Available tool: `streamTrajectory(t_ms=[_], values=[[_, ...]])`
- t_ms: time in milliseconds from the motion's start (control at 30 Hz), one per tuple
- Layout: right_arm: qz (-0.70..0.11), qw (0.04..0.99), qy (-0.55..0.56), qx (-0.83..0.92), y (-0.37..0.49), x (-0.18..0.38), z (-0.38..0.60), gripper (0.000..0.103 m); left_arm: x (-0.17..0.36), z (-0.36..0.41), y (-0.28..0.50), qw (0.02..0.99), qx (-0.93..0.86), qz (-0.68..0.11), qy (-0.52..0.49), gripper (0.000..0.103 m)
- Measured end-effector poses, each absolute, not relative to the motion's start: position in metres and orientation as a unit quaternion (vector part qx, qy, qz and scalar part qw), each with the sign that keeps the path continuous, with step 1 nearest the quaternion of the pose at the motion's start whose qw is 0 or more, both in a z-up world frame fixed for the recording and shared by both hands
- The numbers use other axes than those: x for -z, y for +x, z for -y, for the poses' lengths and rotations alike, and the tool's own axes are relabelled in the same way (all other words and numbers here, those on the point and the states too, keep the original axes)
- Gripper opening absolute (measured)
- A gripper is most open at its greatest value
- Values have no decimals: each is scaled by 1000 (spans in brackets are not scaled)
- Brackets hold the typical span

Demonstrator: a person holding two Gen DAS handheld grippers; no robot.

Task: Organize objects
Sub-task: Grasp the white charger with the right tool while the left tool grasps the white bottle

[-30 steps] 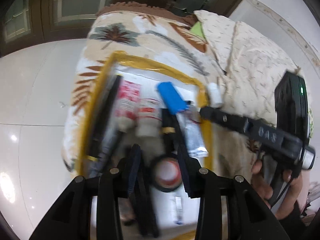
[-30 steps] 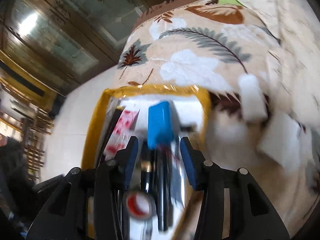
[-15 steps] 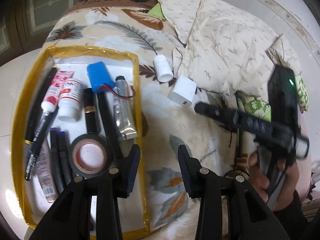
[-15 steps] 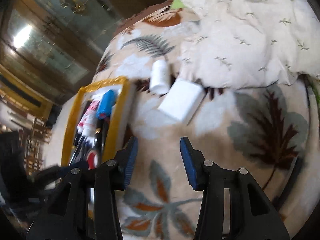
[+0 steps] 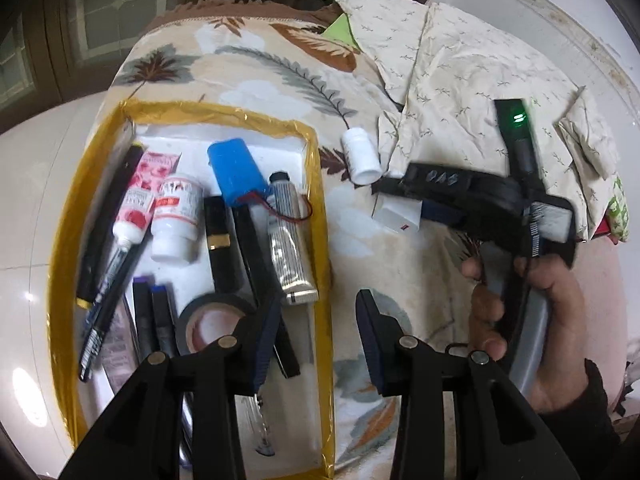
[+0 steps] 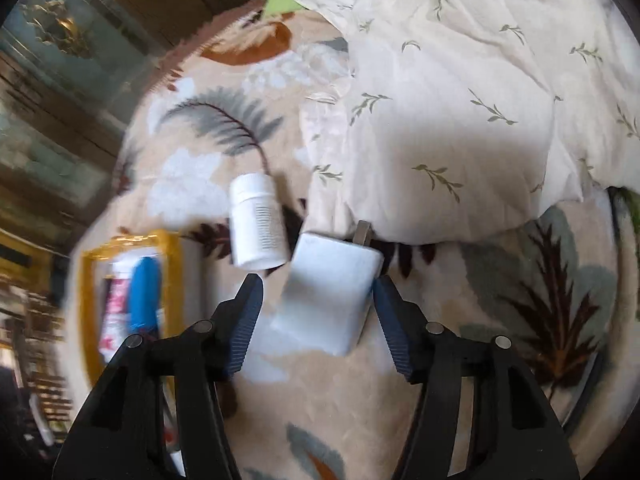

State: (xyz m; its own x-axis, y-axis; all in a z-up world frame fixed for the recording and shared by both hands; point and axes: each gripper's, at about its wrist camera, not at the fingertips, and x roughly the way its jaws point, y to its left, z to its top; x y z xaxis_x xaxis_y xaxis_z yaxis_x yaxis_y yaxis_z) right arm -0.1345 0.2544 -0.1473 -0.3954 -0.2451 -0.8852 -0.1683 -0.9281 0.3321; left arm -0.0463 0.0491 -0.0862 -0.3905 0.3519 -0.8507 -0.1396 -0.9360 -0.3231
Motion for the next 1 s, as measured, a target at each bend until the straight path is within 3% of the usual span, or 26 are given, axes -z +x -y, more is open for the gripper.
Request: streamTrajectory(t_ms=[233,633,700,800,1000], values=[[173,28,550,816,-127,153,-257,54,80,-58,-59,150,-830,97,-529,39],[153,42,564,811,-36,155,-305,52,93,-98,-113,144,-819,90,-549,39],[152,55,568,807,-35,158,-306,51,95,-105,-130,142,-816,103,-551,39],[151,65,582,797,-39,166,-303,51,96,-125,-154,138,-821,59,-551,39],[149,65,582,797,-38,171,-304,50,111,-139,-194,129,-805,77,-574,39]])
